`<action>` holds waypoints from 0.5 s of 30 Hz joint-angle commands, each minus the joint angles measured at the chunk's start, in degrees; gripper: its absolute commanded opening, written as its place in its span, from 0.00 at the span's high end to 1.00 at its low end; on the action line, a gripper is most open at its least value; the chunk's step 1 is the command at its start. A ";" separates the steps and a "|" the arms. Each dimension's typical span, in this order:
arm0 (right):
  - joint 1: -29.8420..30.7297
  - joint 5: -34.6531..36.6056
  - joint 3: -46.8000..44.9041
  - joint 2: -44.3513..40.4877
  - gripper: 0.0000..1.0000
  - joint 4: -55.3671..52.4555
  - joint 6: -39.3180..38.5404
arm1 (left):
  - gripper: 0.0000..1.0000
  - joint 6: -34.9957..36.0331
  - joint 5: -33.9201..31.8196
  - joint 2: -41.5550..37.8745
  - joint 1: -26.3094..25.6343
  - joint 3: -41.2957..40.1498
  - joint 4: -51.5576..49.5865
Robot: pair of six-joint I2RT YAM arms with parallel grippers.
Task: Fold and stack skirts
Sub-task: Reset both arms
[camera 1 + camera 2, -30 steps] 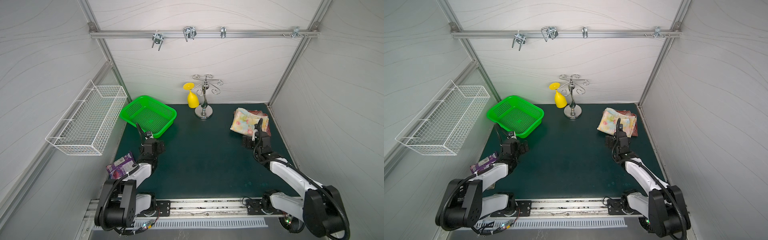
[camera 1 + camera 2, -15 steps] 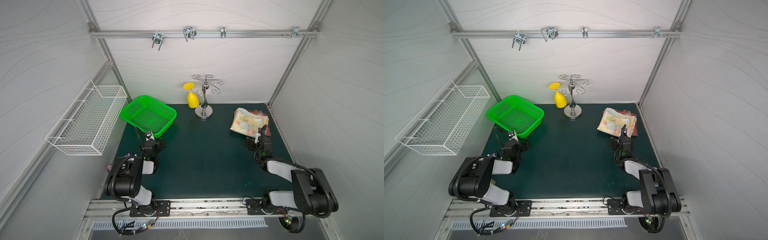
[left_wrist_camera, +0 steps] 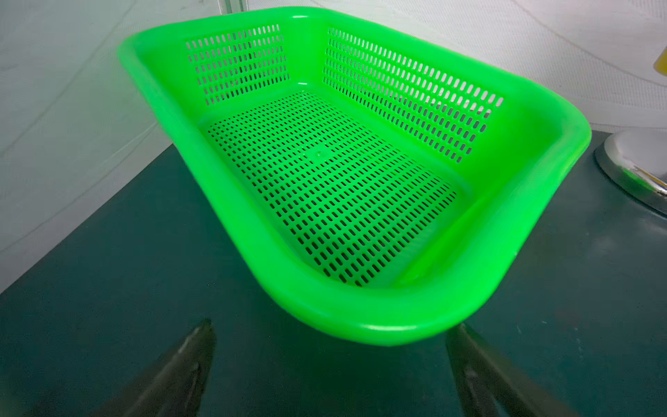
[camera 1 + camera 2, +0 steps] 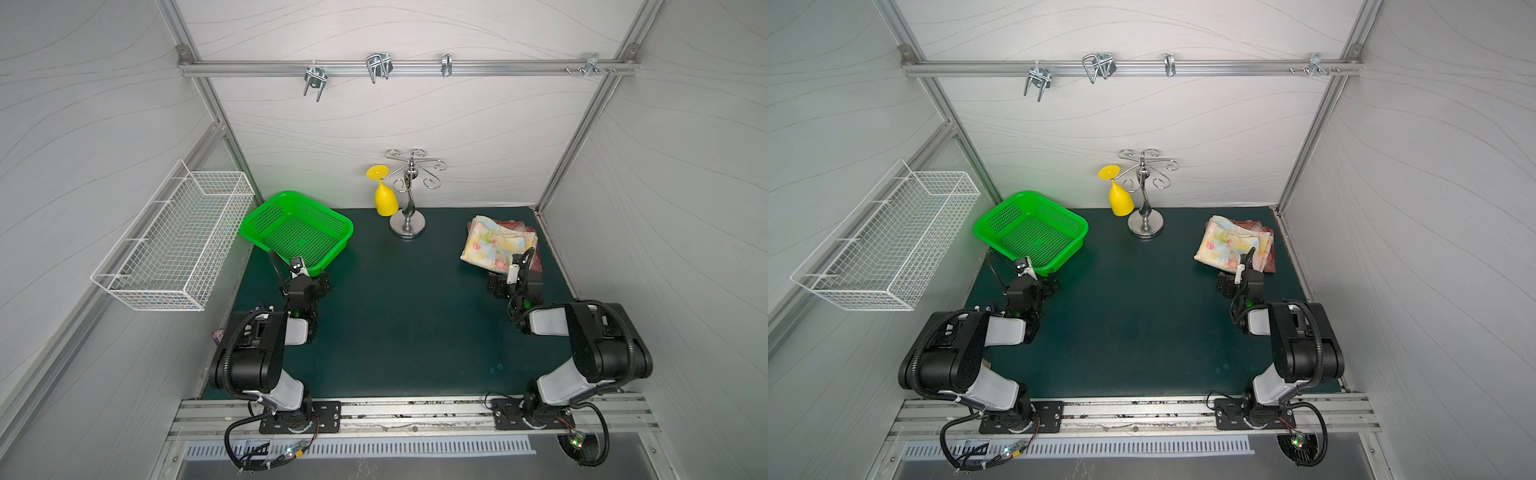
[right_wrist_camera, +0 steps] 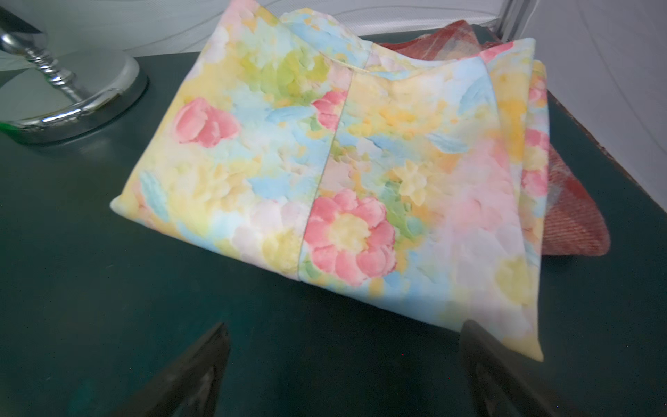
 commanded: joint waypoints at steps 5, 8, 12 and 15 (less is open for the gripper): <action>0.71 -2.38 1.37 0.07 0.01 1.20 -2.47 | 0.00 0.84 1.36 0.61 0.37 2.59 -1.00; 0.70 -2.38 1.37 -0.04 0.01 1.19 -2.57 | 0.00 0.84 1.43 0.55 0.37 2.50 -1.00; 0.68 -2.39 1.75 0.38 0.01 0.81 -2.49 | 0.00 0.80 1.36 0.60 0.37 2.49 -1.00; 0.76 -2.30 1.57 0.34 0.01 1.19 -2.59 | 0.00 0.84 1.33 0.53 0.37 2.49 -1.00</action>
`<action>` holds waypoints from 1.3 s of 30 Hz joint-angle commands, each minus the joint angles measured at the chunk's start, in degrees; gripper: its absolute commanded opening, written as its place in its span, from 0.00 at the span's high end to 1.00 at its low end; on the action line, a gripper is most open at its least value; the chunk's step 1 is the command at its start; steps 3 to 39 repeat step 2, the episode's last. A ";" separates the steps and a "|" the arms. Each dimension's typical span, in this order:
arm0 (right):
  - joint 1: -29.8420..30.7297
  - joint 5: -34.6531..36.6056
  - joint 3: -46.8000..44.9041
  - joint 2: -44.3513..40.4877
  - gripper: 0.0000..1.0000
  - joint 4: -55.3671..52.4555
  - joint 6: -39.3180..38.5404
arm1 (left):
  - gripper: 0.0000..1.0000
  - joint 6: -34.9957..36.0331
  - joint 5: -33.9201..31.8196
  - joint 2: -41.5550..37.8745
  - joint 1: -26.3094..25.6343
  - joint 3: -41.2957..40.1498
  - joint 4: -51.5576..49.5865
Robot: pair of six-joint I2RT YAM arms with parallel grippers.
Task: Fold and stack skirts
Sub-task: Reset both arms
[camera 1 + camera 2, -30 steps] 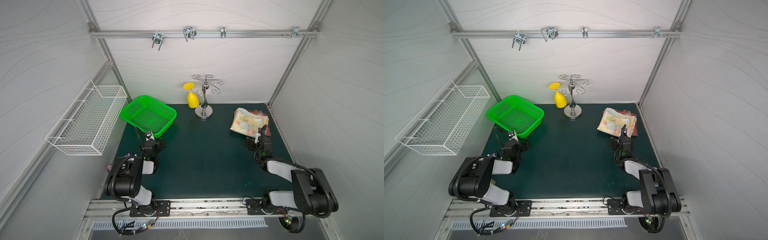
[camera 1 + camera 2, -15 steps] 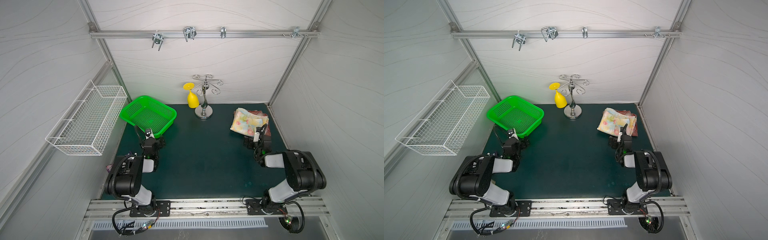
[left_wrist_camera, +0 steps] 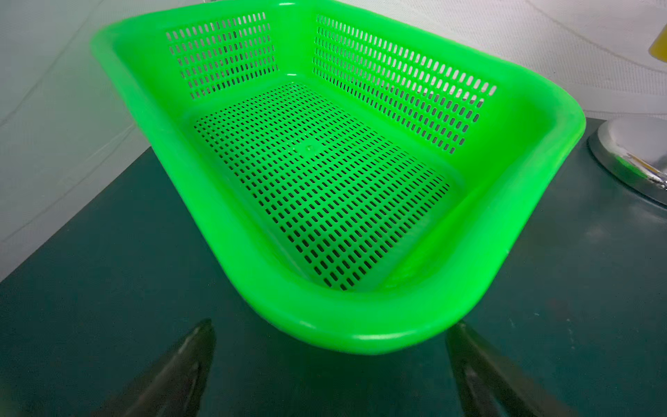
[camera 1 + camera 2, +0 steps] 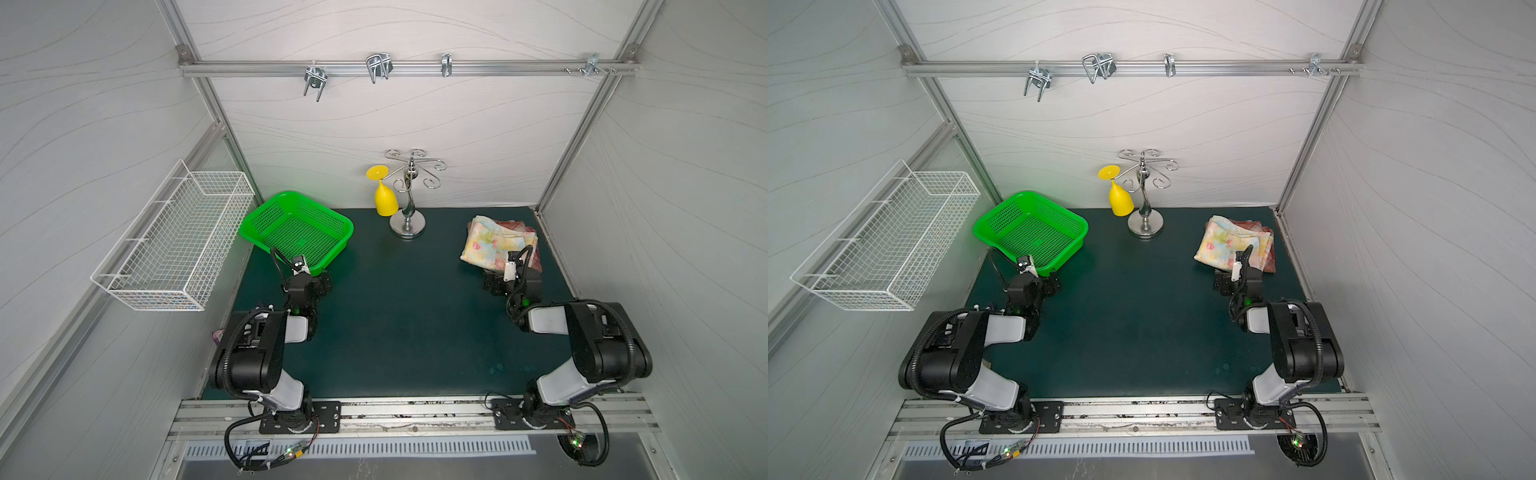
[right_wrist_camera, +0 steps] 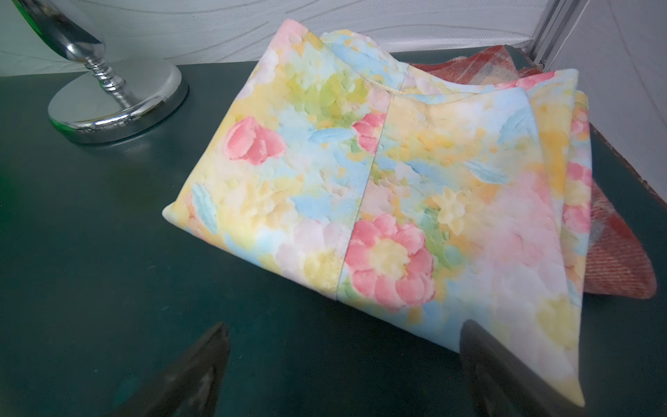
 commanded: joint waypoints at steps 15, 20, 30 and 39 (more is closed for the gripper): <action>0.63 0.28 0.56 0.06 0.01 0.80 -1.36 | 0.00 0.51 0.14 0.48 0.32 1.69 1.23; 0.63 0.28 0.56 0.06 0.01 0.80 -1.36 | 0.00 0.51 0.14 0.48 0.32 1.69 1.23; 0.63 0.28 0.56 0.06 0.01 0.80 -1.36 | 0.00 0.51 0.14 0.48 0.32 1.69 1.23; 0.63 0.28 0.56 0.06 0.01 0.80 -1.36 | 0.00 0.51 0.14 0.48 0.32 1.69 1.23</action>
